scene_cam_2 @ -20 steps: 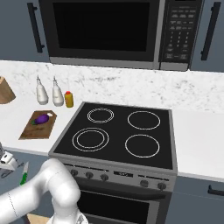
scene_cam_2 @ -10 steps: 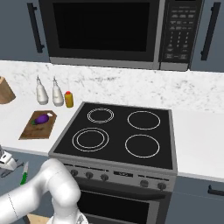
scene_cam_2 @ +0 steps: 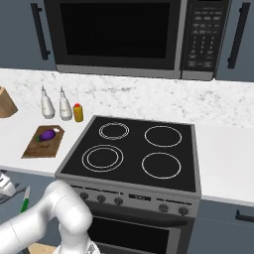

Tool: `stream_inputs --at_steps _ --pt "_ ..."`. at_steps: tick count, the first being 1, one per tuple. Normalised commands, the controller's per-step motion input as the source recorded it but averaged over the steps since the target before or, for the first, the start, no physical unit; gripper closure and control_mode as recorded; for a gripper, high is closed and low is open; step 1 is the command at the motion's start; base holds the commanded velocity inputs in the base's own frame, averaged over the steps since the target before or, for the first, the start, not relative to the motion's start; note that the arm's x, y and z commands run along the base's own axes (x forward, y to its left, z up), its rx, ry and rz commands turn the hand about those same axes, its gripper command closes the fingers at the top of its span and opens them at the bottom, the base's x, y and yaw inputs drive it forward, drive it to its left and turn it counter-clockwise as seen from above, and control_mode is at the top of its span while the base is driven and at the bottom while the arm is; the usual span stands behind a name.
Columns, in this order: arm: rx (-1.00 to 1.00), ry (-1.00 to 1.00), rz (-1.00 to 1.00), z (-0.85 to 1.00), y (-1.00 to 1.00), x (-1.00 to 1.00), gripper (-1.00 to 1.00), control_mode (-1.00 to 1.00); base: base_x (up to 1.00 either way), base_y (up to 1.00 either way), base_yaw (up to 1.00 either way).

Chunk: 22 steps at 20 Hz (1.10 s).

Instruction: Place the appropriate cutting tool for cutting the eggplant skin on the cutting board.

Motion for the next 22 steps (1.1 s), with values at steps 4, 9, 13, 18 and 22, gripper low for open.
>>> stream_inputs --at_steps 4,9,13,18,22 --pt "0.0 0.0 -0.05 0.0 -0.06 -0.07 -1.0 -1.0 0.0 0.0 0.0" --pt "0.0 -0.01 -0.01 0.03 -0.12 -0.01 -1.0 -1.0 0.0 0.0 0.0" --pt "0.0 0.0 0.0 0.04 0.0 -0.09 -1.0 -1.0 0.0 0.0 0.0" --pt "0.0 0.0 0.0 -0.03 0.0 -0.07 -1.0 -1.0 0.0 0.0 0.0" --pt "0.0 0.0 0.0 -0.23 0.0 0.0 -1.0 -1.0 0.0 0.0 0.0"
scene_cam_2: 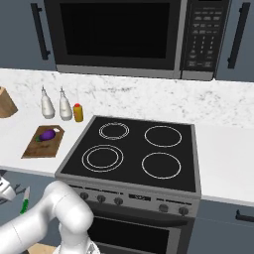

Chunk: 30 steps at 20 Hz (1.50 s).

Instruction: Place the appropriate cutting tool for cutting the eggplant skin on the cutting board.

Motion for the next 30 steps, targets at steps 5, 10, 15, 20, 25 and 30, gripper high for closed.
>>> stream_inputs --at_steps 5,10,15,20,25,30 --pt "0.0 0.0 0.0 -0.51 -0.01 -0.1 -1.0 -1.0 0.0 0.0 0.0" --pt "0.0 0.0 0.0 -0.63 0.0 -0.27 1.0 -1.0 0.0 0.0 0.0" --pt "0.0 0.0 -0.03 -0.76 0.0 -0.57 1.0 -1.0 0.0 0.0 0.0" --pt "0.02 -0.01 -0.04 -0.09 -0.06 -0.48 1.0 -1.0 0.0 0.0 0.0" --pt "0.08 -0.02 -0.02 0.8 -0.07 -0.5 1.0 -1.0 0.0 0.0 0.0" --pt "0.07 -0.01 0.0 0.94 -0.16 -0.76 1.0 -1.0 0.0 0.0 0.0"
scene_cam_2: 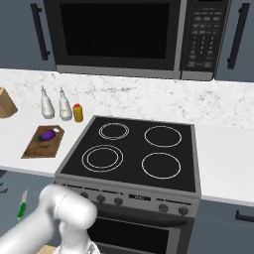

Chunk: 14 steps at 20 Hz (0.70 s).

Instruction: Place the appropriate cutting tool for cutting the eggplant skin on the cutting board.

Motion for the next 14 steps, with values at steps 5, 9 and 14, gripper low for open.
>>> stream_inputs --at_steps 5,9,14 --pt "0.03 0.0 0.0 0.83 -0.41 -0.69 1.0 -1.0 0.0 0.0 0.0" --pt "0.0 -0.01 0.0 0.97 -0.4 -0.09 1.0 -1.0 0.0 0.0 0.0" --pt "0.0 0.0 -0.02 0.93 -0.39 0.4 1.0 -1.0 0.0 0.0 0.0"
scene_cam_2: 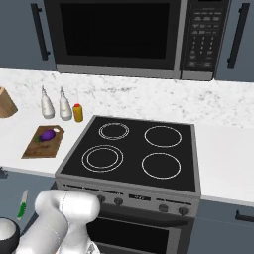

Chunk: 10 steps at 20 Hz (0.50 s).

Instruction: Place the appropriate cutting tool for cutting the eggplant skin on the cutting board.

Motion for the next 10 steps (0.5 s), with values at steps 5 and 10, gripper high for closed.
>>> stream_inputs --at_steps 5,10 --pt "0.0 0.07 -0.04 0.49 -0.42 1.0 1.0 -1.0 0.0 0.0 0.0" --pt "0.0 0.07 -0.01 0.16 -0.51 1.0 1.0 -1.0 0.0 0.0 0.0"
